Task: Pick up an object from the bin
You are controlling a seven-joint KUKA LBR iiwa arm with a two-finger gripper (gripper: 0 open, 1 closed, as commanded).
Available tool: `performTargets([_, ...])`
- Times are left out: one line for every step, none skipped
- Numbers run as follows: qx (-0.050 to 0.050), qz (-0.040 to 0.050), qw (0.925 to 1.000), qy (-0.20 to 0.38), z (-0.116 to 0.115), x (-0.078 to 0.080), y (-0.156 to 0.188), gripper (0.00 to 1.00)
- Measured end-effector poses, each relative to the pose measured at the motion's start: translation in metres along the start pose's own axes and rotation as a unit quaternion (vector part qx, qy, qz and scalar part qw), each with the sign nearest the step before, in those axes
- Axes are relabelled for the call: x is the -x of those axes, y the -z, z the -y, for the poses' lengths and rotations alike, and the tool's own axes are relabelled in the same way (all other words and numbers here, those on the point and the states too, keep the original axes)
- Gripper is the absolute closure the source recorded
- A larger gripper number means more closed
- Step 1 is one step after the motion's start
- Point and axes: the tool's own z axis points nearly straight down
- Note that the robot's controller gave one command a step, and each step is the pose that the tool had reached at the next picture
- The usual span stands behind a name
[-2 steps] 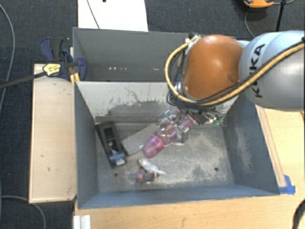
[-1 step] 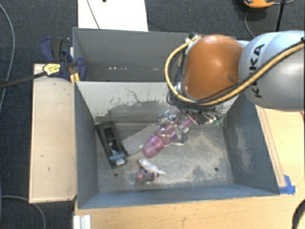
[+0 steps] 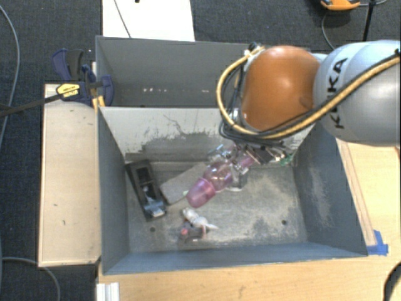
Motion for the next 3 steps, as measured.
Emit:
performTargets([0.0, -0.0002, 1.0, 0.0, 0.0, 0.0, 0.0, 1.0])
performTargets([0.0, -0.0004, 1.0, -0.002, 0.0, -0.0001, 0.0, 1.0])
performTargets([0.0, -0.0005, 1.0, 0.002, 0.0, -0.0001, 0.0, 1.0])
